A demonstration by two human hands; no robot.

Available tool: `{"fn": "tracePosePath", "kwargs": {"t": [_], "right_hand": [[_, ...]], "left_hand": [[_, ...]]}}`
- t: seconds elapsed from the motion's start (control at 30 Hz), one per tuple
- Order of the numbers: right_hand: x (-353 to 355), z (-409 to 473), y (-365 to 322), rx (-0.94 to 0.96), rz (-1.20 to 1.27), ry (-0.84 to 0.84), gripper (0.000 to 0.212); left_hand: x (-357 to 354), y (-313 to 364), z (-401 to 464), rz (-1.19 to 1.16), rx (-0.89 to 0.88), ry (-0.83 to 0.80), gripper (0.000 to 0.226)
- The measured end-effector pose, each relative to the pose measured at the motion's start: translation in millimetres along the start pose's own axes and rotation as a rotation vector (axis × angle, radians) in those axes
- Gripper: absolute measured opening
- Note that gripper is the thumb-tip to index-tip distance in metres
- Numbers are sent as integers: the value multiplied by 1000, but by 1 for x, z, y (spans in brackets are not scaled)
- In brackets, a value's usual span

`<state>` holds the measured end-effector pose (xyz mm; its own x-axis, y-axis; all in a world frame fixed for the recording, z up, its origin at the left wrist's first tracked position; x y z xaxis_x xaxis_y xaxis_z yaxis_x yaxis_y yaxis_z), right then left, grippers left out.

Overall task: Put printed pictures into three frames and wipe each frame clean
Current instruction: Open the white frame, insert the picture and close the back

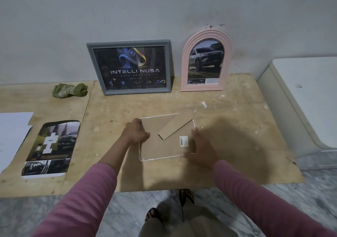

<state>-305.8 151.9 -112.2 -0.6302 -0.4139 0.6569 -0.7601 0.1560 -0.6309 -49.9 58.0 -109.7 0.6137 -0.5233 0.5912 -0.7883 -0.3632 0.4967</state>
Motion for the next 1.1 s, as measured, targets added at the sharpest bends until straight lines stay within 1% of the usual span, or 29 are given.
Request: {"fn": "tracePosePath", "kwargs": {"t": [0.03, 0.1, 0.17, 0.23, 0.27, 0.33, 0.43, 0.53, 0.63, 0.77, 0.83, 0.9, 0.97, 1.03, 1.1], "right_hand": [[-3, -1, 1, -4, -37, -61, 111], [-5, -3, 2, 11, -77, -108, 121], [-2, -2, 2, 36, -75, -96, 121], [2, 0, 1, 40, -75, -74, 117], [4, 1, 1, 34, -73, -65, 116], [6, 2, 2, 12, -59, -52, 115], [6, 1, 3, 0, -57, -38, 116], [6, 1, 1, 4, -50, -27, 115], [7, 1, 0, 11, -35, -34, 114], [7, 1, 1, 11, -35, -40, 114], [7, 1, 0, 13, -34, -46, 115], [7, 1, -1, 11, -33, -58, 116], [6, 2, -1, 8, -40, -68, 117], [7, 2, -2, 5, -48, -80, 117], [8, 1, -2, -2, -43, -88, 118]], "left_hand": [[2, -1, 2, -81, 20, 0, 78], [4, 1, 4, -228, 25, 0, 66], [4, 4, 4, -352, 18, -1, 45], [5, 1, 10, -412, 23, 20, 21], [5, -2, 13, -426, 31, 26, 16], [4, -3, 15, -442, 37, 23, 15], [4, -2, 12, -463, 38, 3, 20], [2, -7, 13, -529, 59, -14, 22], [0, -10, 12, -577, 94, -13, 26], [-4, -8, 9, -632, 99, -20, 28], [-2, -10, 10, -630, 93, 3, 29], [2, -8, 8, -558, 88, 44, 22], [11, -1, 5, -379, 78, 144, 15], [21, 10, -2, -195, 80, 234, 17], [29, 25, -7, -86, 77, 279, 18]]}}
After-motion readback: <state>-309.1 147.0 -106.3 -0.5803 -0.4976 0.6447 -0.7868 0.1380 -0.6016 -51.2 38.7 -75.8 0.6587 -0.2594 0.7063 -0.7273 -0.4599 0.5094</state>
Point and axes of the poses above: each hand's wrist, its own z-axis towards the middle knuckle, its own x-axis out of the back of the hand, y = z × x, the point moved 8 cm from there along z, towards the middle knuckle, and after that the axes turned 9 degrees about -y, right-handed, at the moved point
